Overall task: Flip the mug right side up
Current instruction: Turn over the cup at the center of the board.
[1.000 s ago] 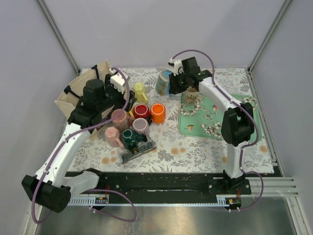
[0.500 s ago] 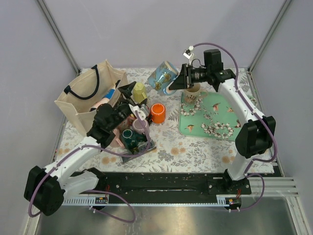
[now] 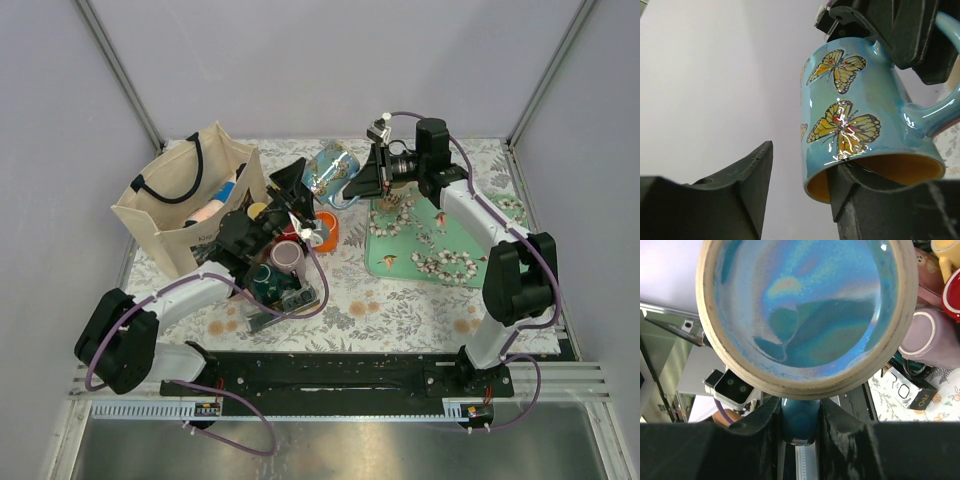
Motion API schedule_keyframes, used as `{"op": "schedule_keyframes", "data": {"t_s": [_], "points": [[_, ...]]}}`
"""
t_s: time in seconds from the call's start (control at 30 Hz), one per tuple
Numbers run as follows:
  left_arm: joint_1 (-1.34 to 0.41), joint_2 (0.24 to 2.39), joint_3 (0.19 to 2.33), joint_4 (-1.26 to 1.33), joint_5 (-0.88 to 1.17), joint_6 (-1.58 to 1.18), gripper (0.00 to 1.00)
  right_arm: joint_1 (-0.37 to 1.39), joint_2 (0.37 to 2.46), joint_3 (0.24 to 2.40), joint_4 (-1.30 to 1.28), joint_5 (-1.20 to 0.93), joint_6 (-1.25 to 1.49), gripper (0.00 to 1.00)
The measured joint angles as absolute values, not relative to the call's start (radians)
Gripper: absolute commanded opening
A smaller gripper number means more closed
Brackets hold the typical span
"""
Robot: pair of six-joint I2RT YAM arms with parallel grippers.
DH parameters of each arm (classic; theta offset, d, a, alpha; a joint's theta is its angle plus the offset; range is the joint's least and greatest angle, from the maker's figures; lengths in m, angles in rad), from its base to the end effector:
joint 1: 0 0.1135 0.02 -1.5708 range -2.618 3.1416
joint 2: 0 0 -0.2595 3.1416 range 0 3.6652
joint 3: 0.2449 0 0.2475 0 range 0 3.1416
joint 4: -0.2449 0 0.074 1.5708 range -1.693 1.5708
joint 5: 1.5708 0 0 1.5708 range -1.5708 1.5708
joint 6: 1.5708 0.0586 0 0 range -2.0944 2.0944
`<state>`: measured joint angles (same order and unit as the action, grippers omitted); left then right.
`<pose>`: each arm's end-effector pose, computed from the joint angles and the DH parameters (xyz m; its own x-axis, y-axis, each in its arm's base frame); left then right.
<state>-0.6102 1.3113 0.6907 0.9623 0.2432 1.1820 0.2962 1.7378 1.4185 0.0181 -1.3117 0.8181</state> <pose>0.2435 -0.1875 0.3174 0.7908 0.5429 -0.2825 0.0272 0.4299 0.9025 0.3612 0.1695 0.3246 -0.8929 -0.0770 -0.4435 -0.4476 0.0465 0.8930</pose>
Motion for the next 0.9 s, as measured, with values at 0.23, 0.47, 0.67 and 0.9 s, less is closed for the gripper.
{"op": "schedule_keyframes", "data": {"t_s": [0.23,0.47,0.67,0.9], "points": [[-0.616,1.303,0.717,0.921,0.261,1.196,0.0,0.294,1.717,1.415,0.059,-1.348,0.902,0.28],[-0.632,1.231,0.909,0.42,0.252,1.052,0.0,0.269,1.691,1.413,0.024,-1.345,0.856,0.73],[-0.638,1.246,1.261,-0.243,0.25,0.823,0.0,0.186,1.575,1.422,-0.134,-1.228,0.572,0.81],[-0.668,1.381,1.444,-0.752,0.274,0.612,0.0,0.234,1.283,1.356,-0.389,-0.939,-0.032,0.73]]}}
